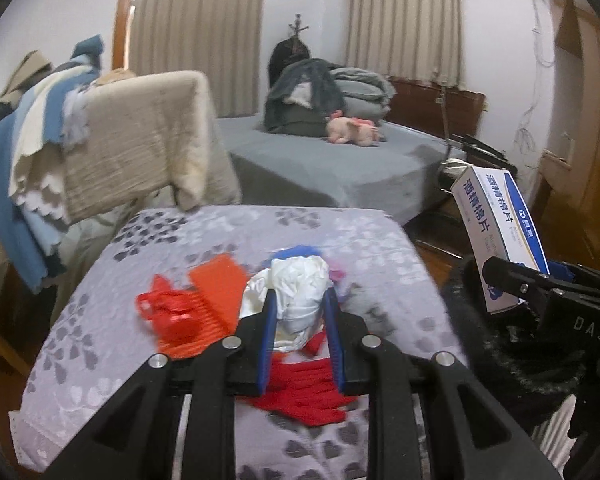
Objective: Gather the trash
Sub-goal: 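Carry the bag and box over the black bin and release both, then grasp the grey sock on the quilt with the right gripper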
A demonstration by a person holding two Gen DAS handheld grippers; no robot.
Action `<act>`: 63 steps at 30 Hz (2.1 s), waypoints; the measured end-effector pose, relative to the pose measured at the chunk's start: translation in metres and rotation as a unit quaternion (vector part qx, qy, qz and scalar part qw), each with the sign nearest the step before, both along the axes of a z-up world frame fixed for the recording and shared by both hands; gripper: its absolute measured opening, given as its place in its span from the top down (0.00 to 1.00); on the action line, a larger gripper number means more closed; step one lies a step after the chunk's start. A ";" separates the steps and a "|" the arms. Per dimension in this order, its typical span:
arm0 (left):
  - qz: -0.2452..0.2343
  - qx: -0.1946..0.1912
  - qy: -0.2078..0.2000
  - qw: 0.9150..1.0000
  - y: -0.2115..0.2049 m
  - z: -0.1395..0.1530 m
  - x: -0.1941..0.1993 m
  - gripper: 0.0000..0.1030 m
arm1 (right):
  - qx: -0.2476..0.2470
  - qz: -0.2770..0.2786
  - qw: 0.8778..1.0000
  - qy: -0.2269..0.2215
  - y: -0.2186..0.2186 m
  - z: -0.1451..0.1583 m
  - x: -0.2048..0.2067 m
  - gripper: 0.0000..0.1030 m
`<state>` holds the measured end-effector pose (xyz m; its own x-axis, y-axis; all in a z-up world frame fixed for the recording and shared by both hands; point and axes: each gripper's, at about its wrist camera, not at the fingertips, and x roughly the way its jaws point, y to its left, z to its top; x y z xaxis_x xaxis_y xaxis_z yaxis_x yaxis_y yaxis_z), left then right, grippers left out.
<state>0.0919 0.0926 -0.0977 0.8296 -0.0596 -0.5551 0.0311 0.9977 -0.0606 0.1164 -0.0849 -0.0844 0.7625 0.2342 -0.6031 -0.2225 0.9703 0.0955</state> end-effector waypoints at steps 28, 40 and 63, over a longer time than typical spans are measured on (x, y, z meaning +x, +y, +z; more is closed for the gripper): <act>-0.233 -0.026 0.006 0.972 -0.205 0.005 0.037 0.77 | -0.042 -0.183 0.982 0.023 -0.203 -0.026 -0.029 0.43; -0.241 -0.051 0.002 0.969 -0.205 0.006 0.041 0.15 | -0.050 -0.217 0.975 0.013 -0.234 -0.034 -0.036 0.09; 0.013 0.019 -0.002 1.000 0.004 -0.003 -0.002 0.06 | -0.019 -0.049 0.999 -0.004 -0.065 -0.026 0.009 0.06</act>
